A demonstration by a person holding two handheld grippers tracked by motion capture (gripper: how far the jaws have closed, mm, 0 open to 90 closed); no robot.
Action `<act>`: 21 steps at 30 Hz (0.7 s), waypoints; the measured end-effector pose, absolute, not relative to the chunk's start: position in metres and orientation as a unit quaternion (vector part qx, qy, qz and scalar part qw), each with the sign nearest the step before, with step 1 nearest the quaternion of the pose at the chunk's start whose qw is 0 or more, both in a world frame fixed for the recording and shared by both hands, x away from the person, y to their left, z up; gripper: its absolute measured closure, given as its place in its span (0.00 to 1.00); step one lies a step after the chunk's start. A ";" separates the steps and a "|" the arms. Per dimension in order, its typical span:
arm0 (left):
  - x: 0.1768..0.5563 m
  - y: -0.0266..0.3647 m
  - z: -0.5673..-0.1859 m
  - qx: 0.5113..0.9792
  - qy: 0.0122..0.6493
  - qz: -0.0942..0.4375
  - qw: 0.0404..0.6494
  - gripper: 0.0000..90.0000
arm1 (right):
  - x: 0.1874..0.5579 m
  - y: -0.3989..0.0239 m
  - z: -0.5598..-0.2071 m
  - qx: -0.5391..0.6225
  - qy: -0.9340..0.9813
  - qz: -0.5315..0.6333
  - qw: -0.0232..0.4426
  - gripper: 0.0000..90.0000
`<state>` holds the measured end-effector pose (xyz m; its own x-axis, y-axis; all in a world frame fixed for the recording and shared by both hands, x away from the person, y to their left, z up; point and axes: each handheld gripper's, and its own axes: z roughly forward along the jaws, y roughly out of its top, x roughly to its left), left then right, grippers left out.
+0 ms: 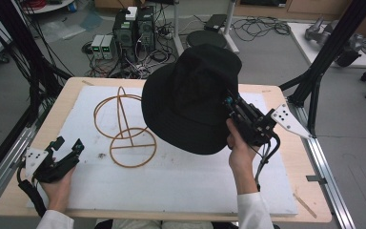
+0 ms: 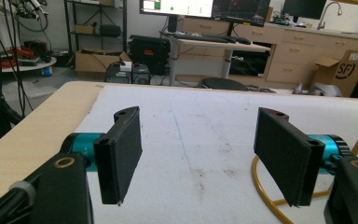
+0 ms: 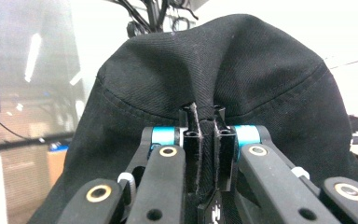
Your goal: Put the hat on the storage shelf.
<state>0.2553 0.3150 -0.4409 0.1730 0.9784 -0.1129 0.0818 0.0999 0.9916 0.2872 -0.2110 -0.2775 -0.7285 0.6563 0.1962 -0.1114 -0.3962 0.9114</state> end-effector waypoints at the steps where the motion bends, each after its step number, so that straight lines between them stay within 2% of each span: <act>1: 0.255 0.315 -0.441 0.533 0.497 0.408 0.550 0.36 | 0.288 -0.209 -0.276 0.274 0.490 0.792 0.238 0.96; 15: 0.255 0.316 -0.441 0.531 0.498 0.407 0.552 0.36 | 0.311 -0.167 -0.257 0.275 0.478 0.813 0.189 0.96; 21: 0.255 0.317 -0.441 0.531 0.498 0.406 0.552 0.36 | 0.320 -0.149 -0.251 0.274 0.488 0.808 0.186 0.96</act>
<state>0.2553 0.3166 -0.4410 0.1744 0.9776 -0.1180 0.0806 0.1053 0.9912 0.3199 -0.1491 -0.2505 -0.7812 0.5675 0.2602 -0.0334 -0.4541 0.8903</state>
